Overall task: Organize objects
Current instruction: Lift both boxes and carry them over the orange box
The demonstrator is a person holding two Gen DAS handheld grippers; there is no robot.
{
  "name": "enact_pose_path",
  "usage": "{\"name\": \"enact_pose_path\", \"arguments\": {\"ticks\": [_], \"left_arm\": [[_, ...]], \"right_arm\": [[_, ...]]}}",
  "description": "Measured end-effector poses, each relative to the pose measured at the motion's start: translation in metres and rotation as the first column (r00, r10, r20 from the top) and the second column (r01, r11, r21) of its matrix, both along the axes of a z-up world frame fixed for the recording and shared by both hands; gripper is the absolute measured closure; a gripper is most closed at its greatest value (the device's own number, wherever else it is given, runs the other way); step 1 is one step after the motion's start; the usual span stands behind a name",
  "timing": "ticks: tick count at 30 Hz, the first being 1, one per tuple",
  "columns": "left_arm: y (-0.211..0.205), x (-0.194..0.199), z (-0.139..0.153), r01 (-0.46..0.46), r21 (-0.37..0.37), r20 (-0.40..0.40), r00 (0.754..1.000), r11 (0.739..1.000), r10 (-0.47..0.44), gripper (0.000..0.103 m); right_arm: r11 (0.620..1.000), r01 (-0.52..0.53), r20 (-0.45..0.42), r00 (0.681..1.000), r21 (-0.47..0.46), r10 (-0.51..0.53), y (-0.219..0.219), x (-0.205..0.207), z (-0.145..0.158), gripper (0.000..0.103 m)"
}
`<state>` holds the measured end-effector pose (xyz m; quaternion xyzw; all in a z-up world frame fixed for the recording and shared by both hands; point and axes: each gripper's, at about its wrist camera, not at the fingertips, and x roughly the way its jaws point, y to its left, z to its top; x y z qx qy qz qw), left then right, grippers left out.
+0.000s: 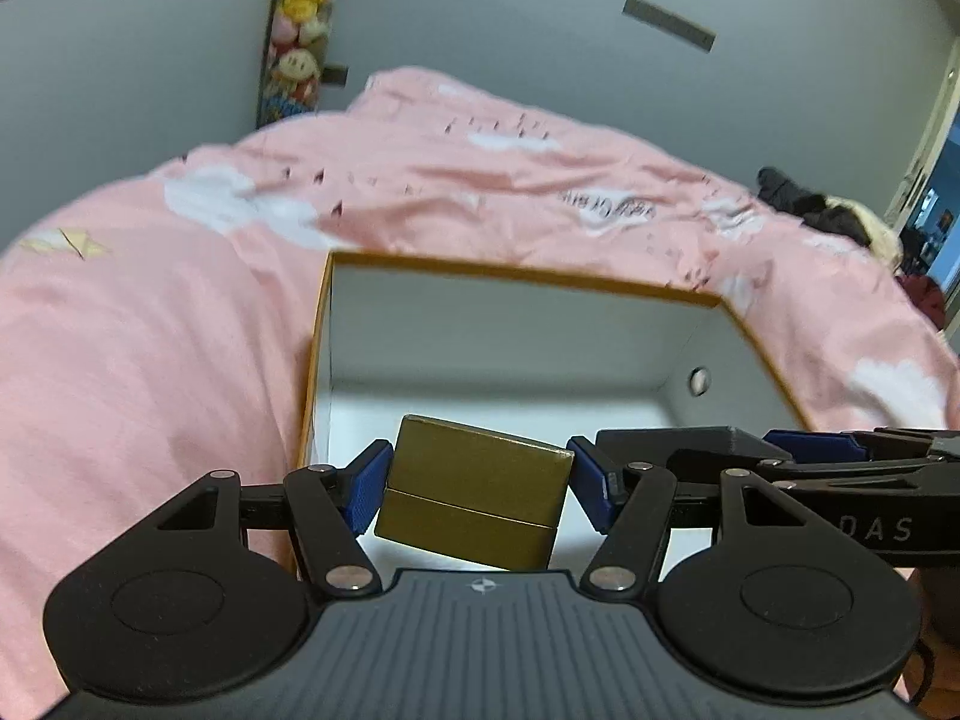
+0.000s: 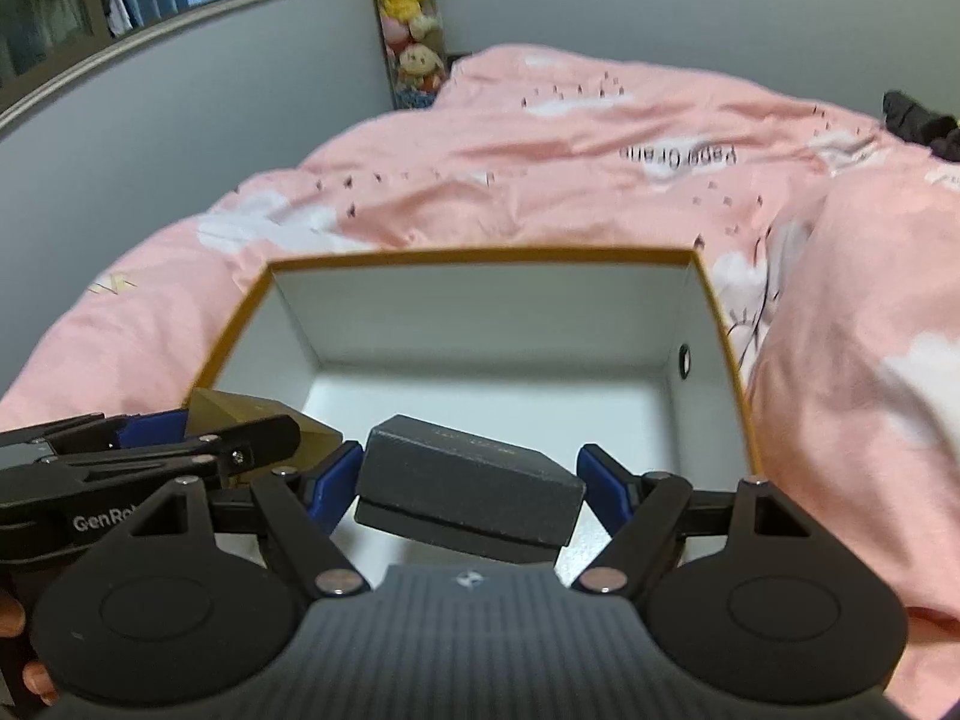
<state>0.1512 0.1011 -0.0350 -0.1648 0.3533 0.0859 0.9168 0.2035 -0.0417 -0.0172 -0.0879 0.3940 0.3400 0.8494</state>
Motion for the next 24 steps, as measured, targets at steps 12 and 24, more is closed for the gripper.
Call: {"name": "enact_pose_path", "arguments": {"ticks": [12,24], "left_arm": [[-0.024,0.040,-0.029,0.051,0.234,-0.095,0.995,0.971,-0.030,0.029],[-0.042,0.052,-0.045,0.167,0.362,-0.302,0.952,0.917,-0.055,0.029]], "right_arm": [[0.999,0.042,-0.079,0.996,-0.027,-0.044,0.006,0.036,-0.038,0.025],[1.000,0.030,-0.101,0.994,-0.007,-0.031,-0.001,0.037,-0.042,0.025]]}}
